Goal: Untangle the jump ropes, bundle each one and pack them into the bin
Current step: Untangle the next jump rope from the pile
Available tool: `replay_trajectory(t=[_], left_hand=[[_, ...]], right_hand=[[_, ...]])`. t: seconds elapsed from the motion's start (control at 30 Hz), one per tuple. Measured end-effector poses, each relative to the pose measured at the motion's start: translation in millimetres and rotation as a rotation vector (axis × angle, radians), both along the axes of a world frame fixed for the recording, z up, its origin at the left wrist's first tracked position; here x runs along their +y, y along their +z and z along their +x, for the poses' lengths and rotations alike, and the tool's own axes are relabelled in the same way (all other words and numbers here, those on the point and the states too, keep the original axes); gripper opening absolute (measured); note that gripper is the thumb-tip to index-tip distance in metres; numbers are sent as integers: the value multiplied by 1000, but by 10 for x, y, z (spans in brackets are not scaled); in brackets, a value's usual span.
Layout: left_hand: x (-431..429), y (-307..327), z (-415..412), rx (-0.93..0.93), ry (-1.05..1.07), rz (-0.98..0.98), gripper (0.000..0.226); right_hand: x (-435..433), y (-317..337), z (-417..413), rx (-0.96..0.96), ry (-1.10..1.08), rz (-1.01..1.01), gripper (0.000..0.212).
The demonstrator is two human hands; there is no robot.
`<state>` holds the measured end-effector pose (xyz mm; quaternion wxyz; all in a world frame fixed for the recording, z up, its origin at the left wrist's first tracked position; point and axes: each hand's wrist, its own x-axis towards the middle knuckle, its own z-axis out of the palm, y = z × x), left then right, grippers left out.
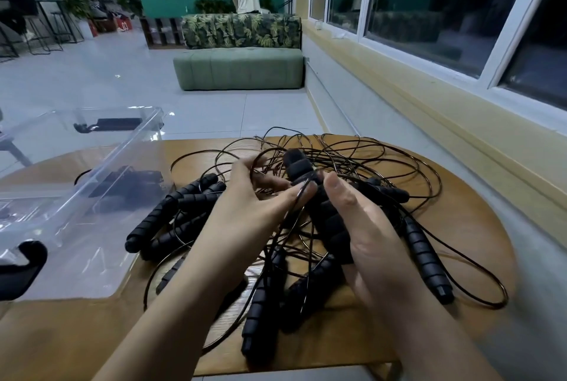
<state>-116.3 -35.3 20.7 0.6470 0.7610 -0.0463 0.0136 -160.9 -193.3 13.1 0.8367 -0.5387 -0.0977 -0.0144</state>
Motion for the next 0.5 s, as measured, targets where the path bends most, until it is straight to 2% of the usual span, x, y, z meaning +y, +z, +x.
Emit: replay_trajectory(t=[0.1, 0.17, 0.2, 0.3, 0.4, 0.5], left_hand=[[-62, 0, -37, 68, -138, -68, 60], [-97, 0, -64, 100, -186, -141, 49], [-101, -6, -61, 106, -185, -163, 47], [-85, -12, -50, 64, -162, -153, 47], [-44, 25, -76, -53, -179, 2, 38], [4, 70, -95, -145, -245, 187, 27]], right_hand=[[4, -48, 2, -38, -69, -213, 42], [5, -107, 28, -34, -241, -388, 37], [1, -128, 43, -17, -318, -393, 32], [-1, -99, 59, 47, -384, -218, 25], [-18, 16, 16, 132, -253, 46, 32], [-68, 32, 14, 220, -140, 57, 27]])
